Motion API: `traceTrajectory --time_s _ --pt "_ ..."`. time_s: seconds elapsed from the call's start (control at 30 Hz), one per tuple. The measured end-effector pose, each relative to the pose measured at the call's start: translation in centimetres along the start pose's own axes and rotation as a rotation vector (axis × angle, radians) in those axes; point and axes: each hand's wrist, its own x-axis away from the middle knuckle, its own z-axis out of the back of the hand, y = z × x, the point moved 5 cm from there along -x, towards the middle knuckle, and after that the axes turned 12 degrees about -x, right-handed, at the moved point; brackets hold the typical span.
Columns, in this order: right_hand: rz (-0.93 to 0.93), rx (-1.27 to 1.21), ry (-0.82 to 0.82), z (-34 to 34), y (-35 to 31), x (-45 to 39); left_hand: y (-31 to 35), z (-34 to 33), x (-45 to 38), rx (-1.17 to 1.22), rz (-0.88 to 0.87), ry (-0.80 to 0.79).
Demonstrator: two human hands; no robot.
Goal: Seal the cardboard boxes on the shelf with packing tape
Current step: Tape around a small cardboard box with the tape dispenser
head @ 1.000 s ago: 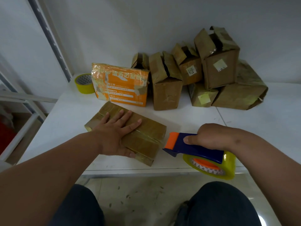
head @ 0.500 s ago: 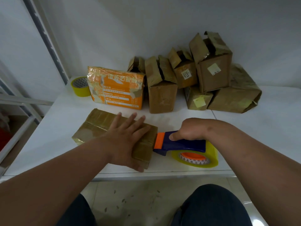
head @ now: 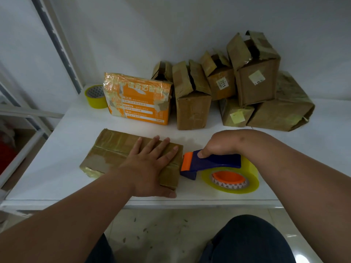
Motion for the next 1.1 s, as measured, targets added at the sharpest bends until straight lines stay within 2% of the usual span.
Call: traceTrajectory --time_s 0.13,0.3,0.47,0.67,0.77,0.83,0.97,1.1 --pt "-0.088 -0.239 -0.078 0.1 0.5 0.0 0.1 0.2 0.2 0.003 -0.004 0.014" --pt "-0.172 -0.290 -0.170 -2.0 1.9 -1.0 0.1 0.2 0.3 -0.010 0.000 -0.011" --pt "-0.148 -0.397 -0.017 -0.2 3.7 0.3 0.1 0.5 0.8 0.027 -0.029 -0.021" --pt "-0.120 -0.480 0.239 2.9 7.4 2.6 0.4 2.3 2.4 -0.079 -0.148 -0.039" --pt "-0.066 -0.428 0.303 2.4 7.8 2.7 0.9 2.7 3.7 -0.090 -0.171 -0.148" --pt "-0.020 -0.398 0.326 1.6 7.7 2.6 1.4 2.4 4.3 0.010 -0.128 -0.185" --pt "0.085 -0.353 0.363 -0.2 7.0 2.8 1.6 1.9 4.8 0.131 -0.061 -0.014" --pt "0.224 -0.284 0.462 -1.7 6.5 3.5 0.4 1.2 5.5 0.089 -0.065 0.036"
